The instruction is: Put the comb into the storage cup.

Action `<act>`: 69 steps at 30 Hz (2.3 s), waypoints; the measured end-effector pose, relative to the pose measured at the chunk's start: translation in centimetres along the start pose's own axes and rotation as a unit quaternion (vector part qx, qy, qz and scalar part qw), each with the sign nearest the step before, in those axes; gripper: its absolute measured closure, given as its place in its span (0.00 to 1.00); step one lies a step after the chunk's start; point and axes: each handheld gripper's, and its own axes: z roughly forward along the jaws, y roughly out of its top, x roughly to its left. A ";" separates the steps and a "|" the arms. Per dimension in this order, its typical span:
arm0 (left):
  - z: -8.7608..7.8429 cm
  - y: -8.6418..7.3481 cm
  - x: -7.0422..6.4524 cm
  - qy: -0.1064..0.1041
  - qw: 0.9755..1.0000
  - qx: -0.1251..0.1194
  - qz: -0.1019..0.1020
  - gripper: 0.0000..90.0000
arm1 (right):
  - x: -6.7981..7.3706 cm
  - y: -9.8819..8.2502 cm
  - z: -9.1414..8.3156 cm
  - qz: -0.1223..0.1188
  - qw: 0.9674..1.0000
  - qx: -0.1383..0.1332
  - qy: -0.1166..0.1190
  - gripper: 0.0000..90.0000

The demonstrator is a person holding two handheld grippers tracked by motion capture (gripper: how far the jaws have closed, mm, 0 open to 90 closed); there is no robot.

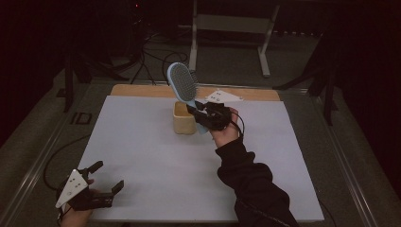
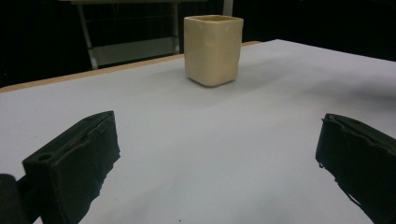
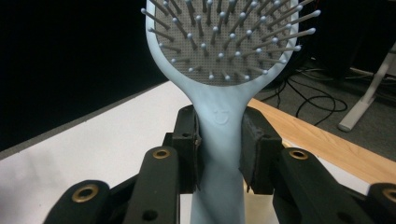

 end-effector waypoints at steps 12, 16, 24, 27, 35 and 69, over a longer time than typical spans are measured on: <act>0.0 0.0 0.0 -0.001 1.000 -0.001 -0.003 0.00 | -1.2 1.5 2.0 0.013 0.999 -0.035 -0.038 0.78; 0.0 0.0 0.1 -0.002 1.000 -0.001 -0.004 0.00 | -1.6 1.9 2.8 0.018 0.998 -0.045 -0.046 0.78; 0.0 0.0 0.1 -0.003 1.000 -0.003 -0.006 0.00 | -1.9 2.4 4.6 0.016 0.998 -0.053 -0.037 0.78; 0.0 0.0 0.1 -0.004 1.000 -0.003 -0.006 0.00 | -1.9 2.7 5.2 0.014 0.998 -0.061 -0.032 0.78; 0.0 0.0 0.0 -0.004 1.000 -0.001 -0.002 0.00 | -2.2 3.1 6.9 0.012 0.997 -0.068 -0.020 0.78; -0.2 0.0 0.0 -0.008 1.000 -0.007 -0.006 0.00 | -3.4 1.4 11.2 0.015 0.996 -0.070 -0.046 0.78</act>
